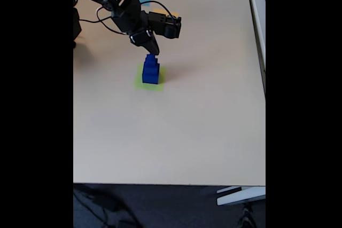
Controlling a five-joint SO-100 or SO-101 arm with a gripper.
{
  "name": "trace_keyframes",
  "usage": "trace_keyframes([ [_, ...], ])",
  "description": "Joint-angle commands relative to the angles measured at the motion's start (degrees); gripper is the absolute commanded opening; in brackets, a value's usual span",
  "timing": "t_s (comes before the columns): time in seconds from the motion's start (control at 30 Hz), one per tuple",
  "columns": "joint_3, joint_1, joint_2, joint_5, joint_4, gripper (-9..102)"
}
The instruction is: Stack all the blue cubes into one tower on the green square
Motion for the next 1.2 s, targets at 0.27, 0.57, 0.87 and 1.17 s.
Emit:
trace_keyframes([
  [0.27, -5.01, 0.97, -0.44, -0.79, 1.41, 0],
  [0.57, -5.27, 1.14, -0.7, -0.97, 1.76, 0],
  [0.87, -5.54, 1.32, -0.97, -1.05, 1.85, 0],
  [1.17, -5.62, 1.32, -1.05, -0.97, 1.93, 0],
])
